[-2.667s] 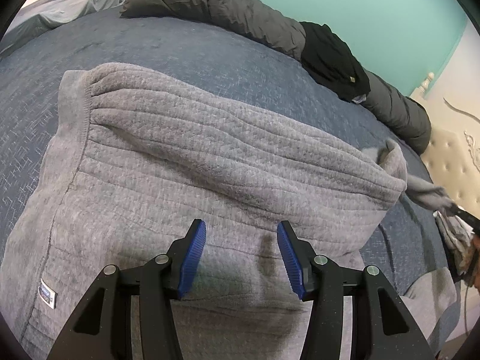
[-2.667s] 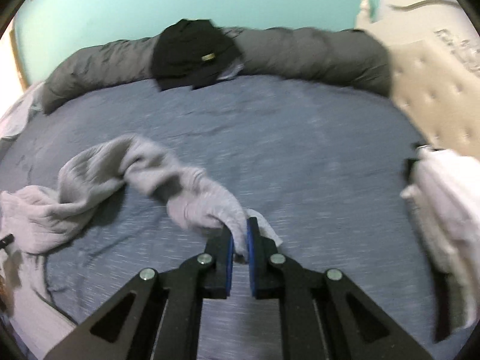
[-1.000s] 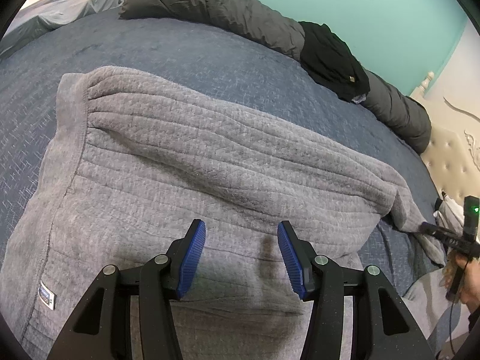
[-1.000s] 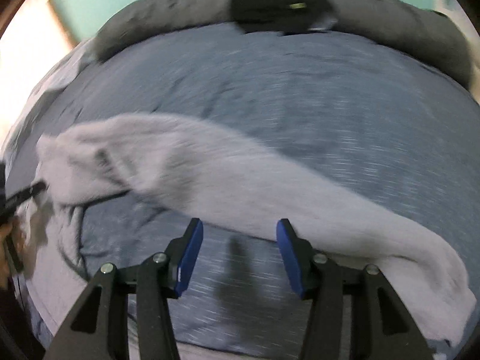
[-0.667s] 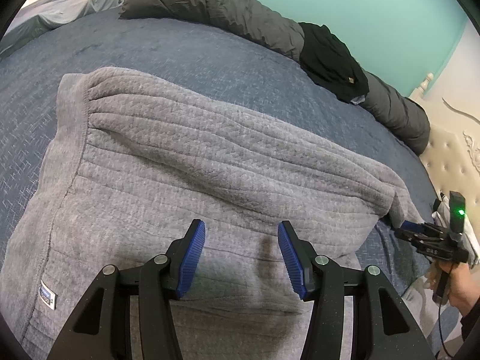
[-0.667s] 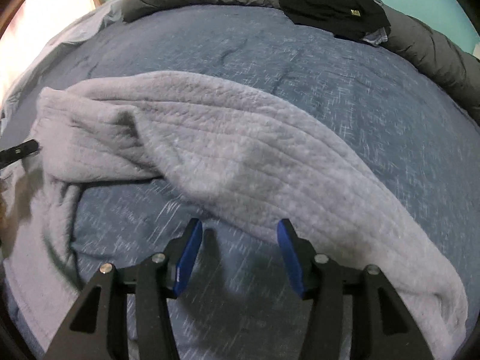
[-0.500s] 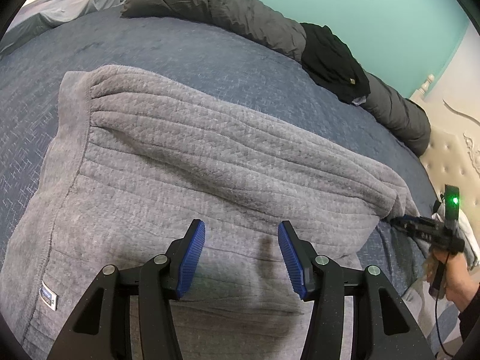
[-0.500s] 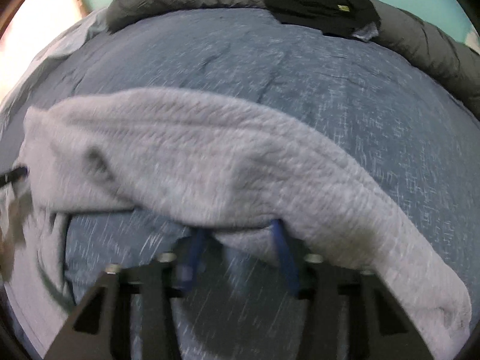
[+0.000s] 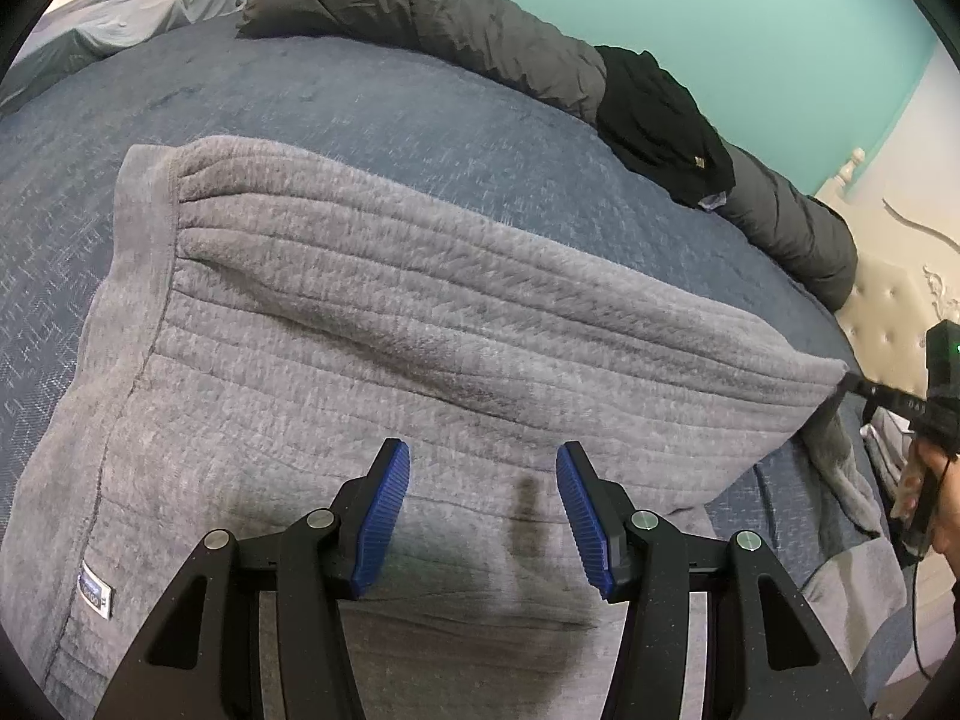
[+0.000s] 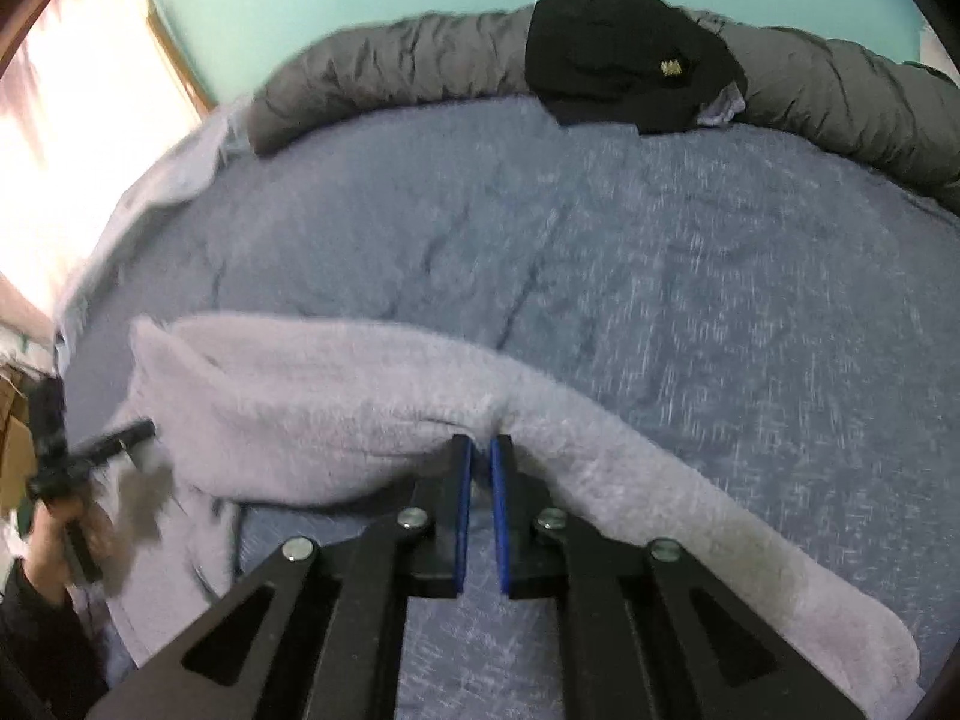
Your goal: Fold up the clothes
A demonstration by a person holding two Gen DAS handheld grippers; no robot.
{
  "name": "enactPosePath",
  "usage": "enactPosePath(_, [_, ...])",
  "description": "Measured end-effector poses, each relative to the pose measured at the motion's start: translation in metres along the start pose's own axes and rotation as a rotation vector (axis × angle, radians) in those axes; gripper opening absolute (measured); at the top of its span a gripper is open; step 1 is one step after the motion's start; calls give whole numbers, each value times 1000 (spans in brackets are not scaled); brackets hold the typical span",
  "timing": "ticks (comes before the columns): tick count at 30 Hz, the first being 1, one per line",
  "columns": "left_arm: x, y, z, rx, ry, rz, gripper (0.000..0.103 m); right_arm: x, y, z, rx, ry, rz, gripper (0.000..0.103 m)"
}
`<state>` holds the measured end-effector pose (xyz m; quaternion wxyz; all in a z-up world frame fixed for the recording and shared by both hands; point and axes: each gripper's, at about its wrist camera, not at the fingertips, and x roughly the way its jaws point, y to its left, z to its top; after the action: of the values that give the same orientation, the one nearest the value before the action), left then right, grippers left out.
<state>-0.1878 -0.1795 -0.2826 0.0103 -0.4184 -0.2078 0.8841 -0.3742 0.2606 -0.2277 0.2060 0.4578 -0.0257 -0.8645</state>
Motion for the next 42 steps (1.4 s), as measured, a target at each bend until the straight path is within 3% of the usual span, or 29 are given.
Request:
enactPosePath(6, [4,0,1,0,7,3,55,41,-7,-2,42,77,-209,6])
enactPosePath(12, [7,-3,3,5,10,2,56,4,16,-26,26,-94,-89,10])
enactPosePath(16, [5,-7,1,8,9,1,56,18,23,-46,17,-8,-69,12])
enactPosePath(18, [5,-8,1,6,7,2,56,34,22,-56,31,43,-89,22])
enactPosePath(20, [5,-7,1,7,6,2,56,49,19,-59,59,75,-108,49])
enactPosePath(21, [5,-7,1,7,7,2,56,56,18,-59,79,79,-115,56])
enactPosePath(22, [5,-7,1,7,8,2,56,61,16,-58,100,79,-120,61])
enactPosePath(25, [7,-6,1,8,11,1,57,75,10,-49,155,55,-136,62])
enactPosePath(28, [7,-6,1,9,12,-1,57,85,9,-42,169,40,-151,61])
enactPosePath(32, [6,-3,2,4,12,1,57,86,11,-37,160,15,-162,19])
enactPosePath(33, [6,-3,2,3,12,0,57,84,10,-37,162,9,-155,14])
enactPosePath(35, [7,-3,3,2,12,-1,57,73,10,-39,153,5,-140,9])
enactPosePath(42, [4,-7,4,8,8,-8,57,33,20,-40,100,48,-52,7])
